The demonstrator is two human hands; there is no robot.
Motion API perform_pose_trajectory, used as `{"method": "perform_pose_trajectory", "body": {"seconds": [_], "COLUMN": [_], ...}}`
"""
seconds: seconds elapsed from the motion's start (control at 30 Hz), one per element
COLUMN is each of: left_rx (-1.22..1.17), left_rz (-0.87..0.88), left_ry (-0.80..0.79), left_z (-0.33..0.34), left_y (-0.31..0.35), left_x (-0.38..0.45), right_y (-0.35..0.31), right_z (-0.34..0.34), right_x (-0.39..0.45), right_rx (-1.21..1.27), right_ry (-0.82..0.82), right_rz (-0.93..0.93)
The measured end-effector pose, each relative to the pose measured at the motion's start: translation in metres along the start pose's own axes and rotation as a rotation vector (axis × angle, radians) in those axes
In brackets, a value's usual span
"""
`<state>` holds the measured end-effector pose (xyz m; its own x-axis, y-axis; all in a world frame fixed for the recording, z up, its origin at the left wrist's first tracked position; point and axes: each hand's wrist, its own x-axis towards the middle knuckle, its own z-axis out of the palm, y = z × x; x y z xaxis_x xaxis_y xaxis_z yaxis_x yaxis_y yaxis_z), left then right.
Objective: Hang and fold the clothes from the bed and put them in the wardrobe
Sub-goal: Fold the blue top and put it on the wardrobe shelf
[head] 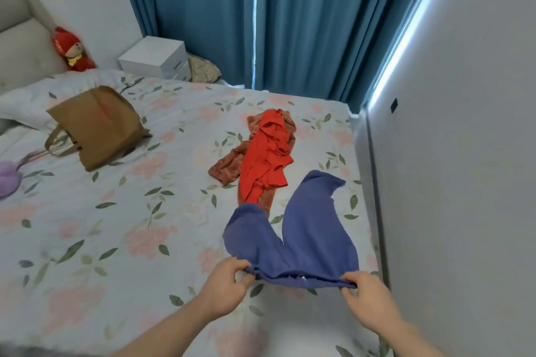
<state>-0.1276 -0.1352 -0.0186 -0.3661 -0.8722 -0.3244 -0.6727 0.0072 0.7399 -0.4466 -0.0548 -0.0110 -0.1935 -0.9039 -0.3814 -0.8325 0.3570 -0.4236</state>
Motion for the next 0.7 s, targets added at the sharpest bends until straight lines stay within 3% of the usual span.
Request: {"method": "perform_pose_trajectory", "body": {"seconds": [0.2, 0.43, 0.57, 0.7], "left_rx": [-0.017, 0.14, 0.188, 0.124], "left_rz": [-0.151, -0.226, -0.294, -0.383], "left_ry": [-0.179, -0.364, -0.419, -0.435], "left_z": [0.112, 0.21, 0.244, 0.273], "left_y": [-0.111, -0.213, -0.252, -0.265], "left_x": [-0.013, -0.025, -0.04, -0.051], "right_y": [0.067, 0.136, 0.156, 0.176], "right_z": [0.128, 0.259, 0.304, 0.331], "right_x": [0.008, -0.011, -0.027, -0.038], "right_rx": [-0.036, -0.14, -0.253, -0.331], "right_ry": [-0.261, -0.393, -0.374, -0.505], "right_rz": [0.105, 0.162, 0.178, 0.21]}}
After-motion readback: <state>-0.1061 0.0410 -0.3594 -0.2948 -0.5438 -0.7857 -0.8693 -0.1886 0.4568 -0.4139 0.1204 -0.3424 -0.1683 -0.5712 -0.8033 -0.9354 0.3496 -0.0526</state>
